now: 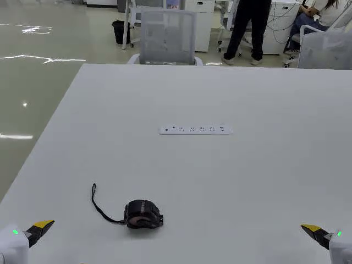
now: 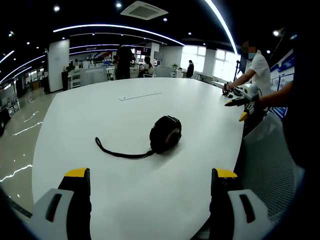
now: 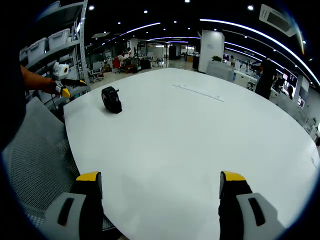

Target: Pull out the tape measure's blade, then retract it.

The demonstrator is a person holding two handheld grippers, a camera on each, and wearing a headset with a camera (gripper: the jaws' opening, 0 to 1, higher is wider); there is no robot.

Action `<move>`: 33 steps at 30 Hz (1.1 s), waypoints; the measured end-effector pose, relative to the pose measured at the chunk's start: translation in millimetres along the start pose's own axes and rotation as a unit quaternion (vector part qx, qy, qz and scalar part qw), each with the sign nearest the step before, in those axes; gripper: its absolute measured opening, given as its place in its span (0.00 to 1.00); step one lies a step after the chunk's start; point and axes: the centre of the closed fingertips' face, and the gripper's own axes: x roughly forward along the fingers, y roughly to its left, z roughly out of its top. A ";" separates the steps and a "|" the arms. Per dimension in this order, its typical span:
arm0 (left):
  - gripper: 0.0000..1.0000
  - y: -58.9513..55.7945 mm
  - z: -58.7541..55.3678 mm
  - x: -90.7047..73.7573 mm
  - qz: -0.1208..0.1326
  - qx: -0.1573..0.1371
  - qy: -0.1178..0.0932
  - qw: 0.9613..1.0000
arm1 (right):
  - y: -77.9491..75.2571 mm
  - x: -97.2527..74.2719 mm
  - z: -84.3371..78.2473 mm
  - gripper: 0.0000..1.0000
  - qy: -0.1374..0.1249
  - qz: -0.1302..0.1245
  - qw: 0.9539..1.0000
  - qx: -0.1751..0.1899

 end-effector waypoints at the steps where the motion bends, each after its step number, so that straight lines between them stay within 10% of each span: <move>1: 0.99 1.0 0.8 1.6 -0.002 0.001 0.000 1.000 | 0.7 1.7 1.6 1.00 0.000 0.002 1.000 -0.001; 33: 0.96 -0.6 20.2 64.0 -0.083 0.068 0.058 0.993 | 42.9 69.7 58.0 0.98 -0.012 0.089 0.993 -0.074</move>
